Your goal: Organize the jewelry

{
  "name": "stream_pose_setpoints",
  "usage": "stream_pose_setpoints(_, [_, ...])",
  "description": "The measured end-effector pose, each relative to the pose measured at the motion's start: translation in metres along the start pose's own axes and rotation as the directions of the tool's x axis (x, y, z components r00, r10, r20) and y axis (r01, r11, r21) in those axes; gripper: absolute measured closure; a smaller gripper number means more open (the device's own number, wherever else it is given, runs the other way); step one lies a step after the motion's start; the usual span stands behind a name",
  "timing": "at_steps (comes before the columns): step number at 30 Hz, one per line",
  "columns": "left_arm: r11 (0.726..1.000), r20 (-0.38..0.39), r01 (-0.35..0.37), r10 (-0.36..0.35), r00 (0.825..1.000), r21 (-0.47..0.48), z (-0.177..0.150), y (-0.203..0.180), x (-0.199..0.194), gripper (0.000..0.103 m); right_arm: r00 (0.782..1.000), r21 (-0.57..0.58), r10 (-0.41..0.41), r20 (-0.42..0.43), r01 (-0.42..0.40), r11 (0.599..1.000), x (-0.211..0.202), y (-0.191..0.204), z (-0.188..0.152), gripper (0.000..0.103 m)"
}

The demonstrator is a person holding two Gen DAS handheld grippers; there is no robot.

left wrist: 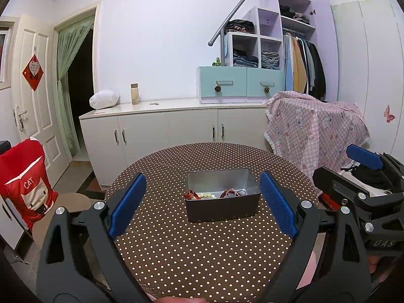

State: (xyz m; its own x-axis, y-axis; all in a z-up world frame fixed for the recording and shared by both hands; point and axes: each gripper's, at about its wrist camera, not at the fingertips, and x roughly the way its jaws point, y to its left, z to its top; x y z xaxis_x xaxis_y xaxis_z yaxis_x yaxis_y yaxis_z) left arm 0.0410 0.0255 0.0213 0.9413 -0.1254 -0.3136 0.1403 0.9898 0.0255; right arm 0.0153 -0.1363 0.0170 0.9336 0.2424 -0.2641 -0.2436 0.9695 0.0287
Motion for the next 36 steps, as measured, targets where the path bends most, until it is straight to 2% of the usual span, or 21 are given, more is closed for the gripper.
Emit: stream_pose_setpoints(36, [1.000,0.005,-0.009,0.009,1.000,-0.001,0.0013,0.0025,-0.0035,0.013,1.000,0.004,-0.006,0.004,0.006,1.000,-0.0031,0.0000,0.0003,0.008])
